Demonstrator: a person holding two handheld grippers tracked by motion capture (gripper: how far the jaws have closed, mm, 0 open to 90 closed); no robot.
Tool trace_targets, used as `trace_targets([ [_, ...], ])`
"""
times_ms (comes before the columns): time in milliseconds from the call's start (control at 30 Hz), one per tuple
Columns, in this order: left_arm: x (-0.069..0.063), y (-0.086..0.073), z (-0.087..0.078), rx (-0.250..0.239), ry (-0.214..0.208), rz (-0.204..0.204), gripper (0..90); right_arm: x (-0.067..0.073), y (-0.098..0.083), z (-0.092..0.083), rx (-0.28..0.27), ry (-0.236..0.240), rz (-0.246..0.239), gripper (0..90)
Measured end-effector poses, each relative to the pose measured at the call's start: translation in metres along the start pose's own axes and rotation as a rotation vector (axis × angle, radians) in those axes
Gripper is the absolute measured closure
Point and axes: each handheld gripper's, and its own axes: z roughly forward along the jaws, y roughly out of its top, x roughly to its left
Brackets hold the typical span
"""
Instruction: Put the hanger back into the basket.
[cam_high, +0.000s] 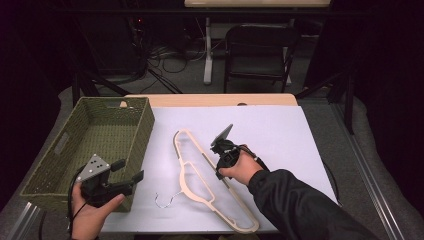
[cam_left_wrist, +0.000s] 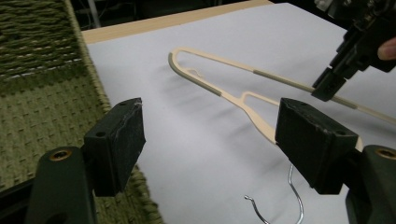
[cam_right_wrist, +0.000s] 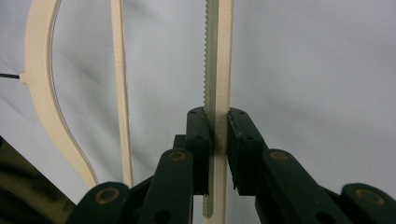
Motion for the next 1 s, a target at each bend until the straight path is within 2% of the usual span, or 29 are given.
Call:
trace_targets([
  [33, -0.003, 0.0, 0.003, 0.003, -0.01, 0.006, 24.6, 0.0, -0.001, -0.003, -0.003, 0.002, 0.037, 80.0],
  [67, -0.003, 0.0, 0.003, 0.003, -0.01, 0.006, 24.5, 0.0, -0.001, -0.003, -0.003, 0.002, 0.037, 80.0],
  [100, -0.006, 0.0, 0.004, 0.008, -0.016, 0.011, 24.5, -0.003, -0.002, -0.002, -0.034, 0.004, 0.019, 80.0],
  [133, -0.008, 0.0, 0.006, 0.007, -0.021, 0.011, 24.5, -0.005, -0.002, -0.004, -0.04, 0.006, 0.015, 79.9],
  [200, -0.012, -0.001, 0.009, 0.019, -0.034, 0.021, 24.7, -0.009, -0.003, -0.01, -0.029, 0.001, 0.023, 80.0],
  [233, -0.016, -0.001, 0.012, 0.024, -0.042, 0.028, 24.7, -0.011, -0.006, -0.005, -0.135, 0.029, 0.041, 80.0],
  [267, -0.018, -0.001, 0.013, 0.021, -0.041, 0.032, 24.9, -0.012, -0.007, -0.004, -0.183, 0.04, 0.054, 79.9],
  [300, -0.018, -0.001, 0.013, 0.021, -0.041, 0.032, 25.6, -0.014, -0.006, -0.009, -0.146, 0.033, 0.048, 80.0],
  [333, -0.02, 0.0, 0.013, 0.014, -0.042, 0.036, 26.4, -0.016, -0.005, -0.015, -0.077, 0.016, 0.038, 79.9],
  [367, -0.024, 0.002, 0.011, 0.005, -0.056, 0.037, 26.5, -0.018, -0.005, -0.018, -0.071, 0.013, 0.038, 80.0],
  [567, -0.038, 0.003, 0.018, 0.016, -0.096, 0.066, 26.5, -0.027, -0.006, -0.024, -0.102, 0.024, 0.069, 80.0],
  [667, -0.047, 0.001, 0.027, 0.041, -0.13, 0.067, 26.6, -0.032, -0.007, -0.028, -0.139, 0.037, 0.092, 80.0],
  [733, -0.053, -0.001, 0.035, 0.056, -0.159, 0.063, 27.3, -0.035, -0.008, -0.026, -0.2, 0.06, 0.12, 80.0],
  [767, -0.056, -0.002, 0.04, 0.067, -0.172, 0.064, 27.4, -0.037, -0.008, -0.027, -0.205, 0.055, 0.115, 80.0],
  [833, -0.06, -0.004, 0.047, 0.083, -0.181, 0.065, 27.7, -0.04, -0.007, -0.033, -0.163, 0.037, 0.12, 79.9],
  [900, -0.066, -0.008, 0.058, 0.112, -0.196, 0.065, 27.8, -0.042, -0.007, -0.035, -0.182, 0.038, 0.126, 80.0],
  [1000, -0.069, -0.011, 0.066, 0.129, -0.219, 0.056, 28.3, -0.044, -0.007, -0.037, -0.199, 0.042, 0.128, 80.0],
])
